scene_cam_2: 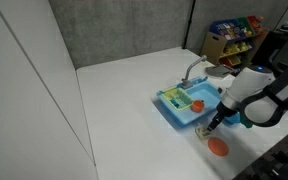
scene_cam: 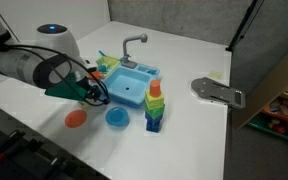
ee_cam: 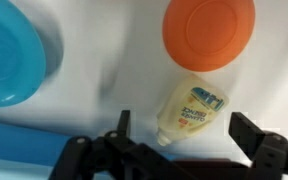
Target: Put the toy bottle in the toy sink
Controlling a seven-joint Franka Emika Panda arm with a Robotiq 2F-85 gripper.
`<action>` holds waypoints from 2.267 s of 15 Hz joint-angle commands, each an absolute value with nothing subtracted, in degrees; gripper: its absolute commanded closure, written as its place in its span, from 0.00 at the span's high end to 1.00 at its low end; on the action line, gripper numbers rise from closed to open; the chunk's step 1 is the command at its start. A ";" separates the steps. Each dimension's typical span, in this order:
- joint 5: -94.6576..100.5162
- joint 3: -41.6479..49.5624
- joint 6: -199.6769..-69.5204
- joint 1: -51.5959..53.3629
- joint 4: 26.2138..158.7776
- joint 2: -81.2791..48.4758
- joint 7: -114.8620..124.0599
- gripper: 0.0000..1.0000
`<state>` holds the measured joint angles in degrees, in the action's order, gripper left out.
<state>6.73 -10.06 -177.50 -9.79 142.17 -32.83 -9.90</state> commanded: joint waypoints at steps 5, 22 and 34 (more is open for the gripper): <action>2.58 -1.29 -175.05 4.52 139.00 -34.38 -0.26 1.00; 0.40 -0.92 -176.98 7.32 131.19 -44.73 3.09 0.75; 1.79 -5.85 -176.06 0.35 141.93 -35.02 -1.79 0.43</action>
<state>1.25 -3.43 -176.69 4.11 135.59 -41.24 0.94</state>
